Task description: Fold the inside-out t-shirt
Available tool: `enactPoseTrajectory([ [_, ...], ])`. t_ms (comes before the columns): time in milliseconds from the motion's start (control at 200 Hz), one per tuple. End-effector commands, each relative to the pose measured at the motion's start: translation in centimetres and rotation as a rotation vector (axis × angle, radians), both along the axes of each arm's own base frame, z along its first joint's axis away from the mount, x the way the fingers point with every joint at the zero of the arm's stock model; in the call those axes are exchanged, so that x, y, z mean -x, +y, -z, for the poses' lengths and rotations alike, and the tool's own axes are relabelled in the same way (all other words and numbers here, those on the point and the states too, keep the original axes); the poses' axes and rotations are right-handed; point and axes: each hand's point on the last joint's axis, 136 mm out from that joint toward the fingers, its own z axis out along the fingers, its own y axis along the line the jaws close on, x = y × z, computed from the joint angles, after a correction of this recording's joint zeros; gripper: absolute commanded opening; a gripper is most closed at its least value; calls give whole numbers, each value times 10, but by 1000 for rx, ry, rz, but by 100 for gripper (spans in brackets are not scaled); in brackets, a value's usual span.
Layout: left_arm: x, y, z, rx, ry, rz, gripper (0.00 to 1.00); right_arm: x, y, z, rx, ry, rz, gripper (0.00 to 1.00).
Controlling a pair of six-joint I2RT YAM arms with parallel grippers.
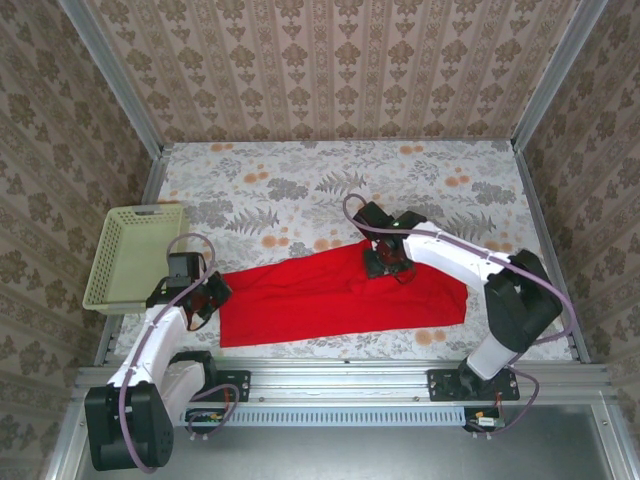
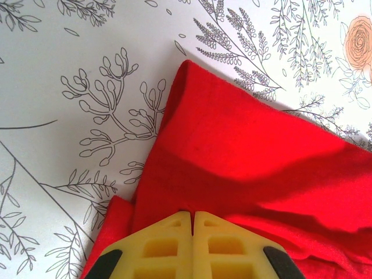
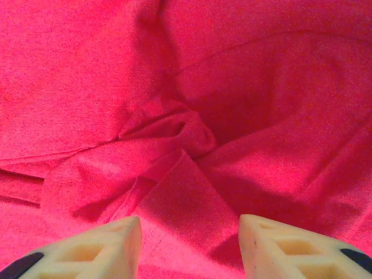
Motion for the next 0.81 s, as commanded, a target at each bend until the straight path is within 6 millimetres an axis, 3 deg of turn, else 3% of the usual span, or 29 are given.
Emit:
enactPoseTrajectory([
  [0, -8, -1, -10, -14, -35, 23, 1, -10, 12, -3, -18, -16, -36, 51],
  [230, -10, -2, -10, -11, -35, 25, 1, -23, 14, 11, -13, 4, -39, 53],
  [475, -7, -2, -8, -16, -28, 27, 1, -19, 20, 12, -28, 43, -67, 22],
  [800, -11, -1, -10, -21, -32, 25, 1, -19, 1, -25, -10, -46, -47, 5],
])
